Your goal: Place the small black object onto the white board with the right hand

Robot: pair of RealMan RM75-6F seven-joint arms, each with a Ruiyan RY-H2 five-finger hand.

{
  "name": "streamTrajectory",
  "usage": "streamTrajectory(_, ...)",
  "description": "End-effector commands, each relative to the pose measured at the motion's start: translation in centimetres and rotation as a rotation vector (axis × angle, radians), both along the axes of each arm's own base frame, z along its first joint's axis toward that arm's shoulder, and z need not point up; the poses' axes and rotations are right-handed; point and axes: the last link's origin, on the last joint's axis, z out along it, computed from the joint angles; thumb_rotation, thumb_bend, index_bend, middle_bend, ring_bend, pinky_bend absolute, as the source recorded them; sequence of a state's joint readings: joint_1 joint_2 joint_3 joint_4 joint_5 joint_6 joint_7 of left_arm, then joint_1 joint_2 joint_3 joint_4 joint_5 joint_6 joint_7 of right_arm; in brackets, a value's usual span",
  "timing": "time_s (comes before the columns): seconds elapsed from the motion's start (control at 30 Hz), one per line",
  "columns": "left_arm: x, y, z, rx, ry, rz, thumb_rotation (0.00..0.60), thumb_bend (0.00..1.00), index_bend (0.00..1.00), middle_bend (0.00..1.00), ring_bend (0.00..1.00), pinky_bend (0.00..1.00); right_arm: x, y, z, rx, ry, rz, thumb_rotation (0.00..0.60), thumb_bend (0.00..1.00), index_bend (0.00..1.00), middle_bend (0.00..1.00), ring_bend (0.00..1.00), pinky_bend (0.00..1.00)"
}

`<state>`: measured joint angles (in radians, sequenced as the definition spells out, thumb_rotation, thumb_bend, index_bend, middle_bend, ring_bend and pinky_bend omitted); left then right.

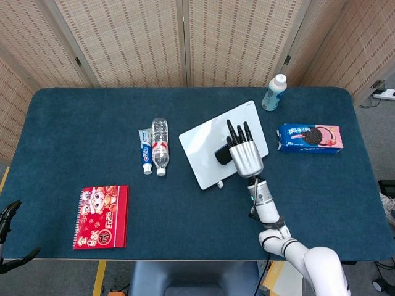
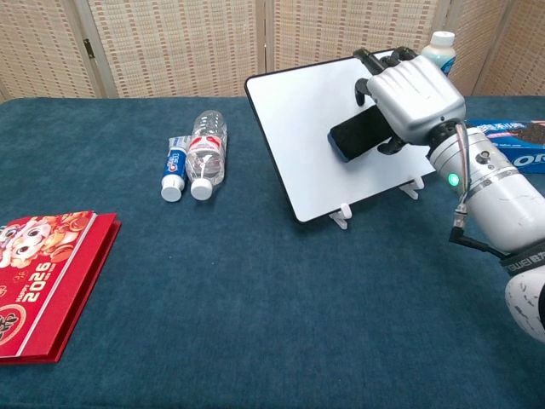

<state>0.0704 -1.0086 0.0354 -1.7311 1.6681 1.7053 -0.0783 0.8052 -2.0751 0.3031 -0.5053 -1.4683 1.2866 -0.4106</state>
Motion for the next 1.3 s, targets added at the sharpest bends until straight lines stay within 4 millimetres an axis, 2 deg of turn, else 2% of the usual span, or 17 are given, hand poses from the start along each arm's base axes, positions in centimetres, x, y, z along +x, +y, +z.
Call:
streamTrajectory(0.03, -0.2, 0.0, 0.0, -0.003, -0.002, 0.022, 0.600, 0.05, 0.00, 0.14, 0.25, 0.46, 0.3, 0.0, -0.4, 0.003, 0.007, -0.004, 0.600, 0.12, 0.00, 0.00, 0.07, 0.07)
streamTrajectory(0.2, 0.1, -0.3, -0.2, -0.028, -0.011, 0.008, 0.600, 0.05, 0.00, 0.14, 0.26, 0.46, 0.4, 0.2, -0.5, 0.002, 0.014, 0.011, 0.600, 0.12, 0.00, 0.00, 0.03, 0.05)
streamTrajectory(0.33, 0.1, -0.3, -0.1, -0.028, -0.011, 0.001, 0.600, 0.05, 0.00, 0.14, 0.26, 0.46, -0.4, 0.8, 0.6, -0.017, 0.030, 0.029, 0.600, 0.12, 0.00, 0.00, 0.01, 0.02)
streamTrajectory(0.4, -0.1, -0.2, -0.1, -0.023, -0.002, 0.014, 0.600, 0.05, 0.00, 0.14, 0.26, 0.46, -2.0, 2.4, 2.2, -0.011, 0.003, 0.031, 0.600, 0.12, 0.00, 0.00, 0.00, 0.01)
streamTrajectory(0.5, -0.1, -0.1, -0.1, -0.018, 0.001, 0.022, 0.600, 0.05, 0.00, 0.14, 0.26, 0.46, -3.4, 6.1, 5.4, 0.085, -0.068, 0.028, 0.600, 0.12, 0.00, 0.00, 0.00, 0.00)
streamTrajectory(0.63, 0.1, -0.1, -0.4, -0.031, 0.004, 0.021, 0.600, 0.05, 0.00, 0.14, 0.26, 0.46, -4.2, 13.3, 12.0, 0.310, -0.145, -0.101, 0.600, 0.12, 0.00, 0.00, 0.00, 0.00)
streamTrajectory(0.73, 0.2, -0.1, -0.7, -0.038, 0.012, 0.027, 0.600, 0.05, 0.00, 0.14, 0.26, 0.46, -5.0, 16.5, 15.6, 0.356, -0.141, -0.166, 0.600, 0.12, 0.00, 0.00, 0.00, 0.00)
streamTrajectory(0.8, 0.3, -0.1, -0.9, -0.044, 0.011, 0.023, 0.600, 0.05, 0.00, 0.14, 0.26, 0.46, -6.0, 17.8, 16.8, 0.373, -0.121, -0.217, 0.600, 0.12, 0.00, 0.00, 0.00, 0.00)
streamTrajectory(0.93, 0.4, -0.2, -0.8, -0.040, 0.017, 0.017, 0.600, 0.05, 0.00, 0.14, 0.26, 0.46, -8.6, 19.4, 17.9, 0.384, -0.135, -0.332, 0.600, 0.12, 0.00, 0.00, 0.00, 0.00)
streamTrajectory(1.07, 0.4, -0.2, -0.7, -0.044, 0.017, 0.007, 0.600, 0.05, 0.00, 0.14, 0.26, 0.46, -11.5, 20.0, 17.6, 0.368, -0.235, -0.460, 0.600, 0.12, 0.00, 0.00, 0.00, 0.00)
streamTrajectory(1.17, 0.2, -0.2, -0.6, -0.047, 0.027, 0.007, 0.600, 0.05, 0.00, 0.14, 0.26, 0.46, -13.5, 20.9, 17.4, 0.335, -0.293, -0.493, 0.600, 0.12, 0.00, 0.00, 0.00, 0.00)
streamTrajectory(1.3, 0.3, -0.1, -0.5, -0.041, 0.028, -0.003, 0.600, 0.05, 0.00, 0.14, 0.26, 0.46, -14.3, 21.1, 17.2, 0.337, -0.304, -0.486, 0.600, 0.12, 0.00, 0.00, 0.00, 0.00)
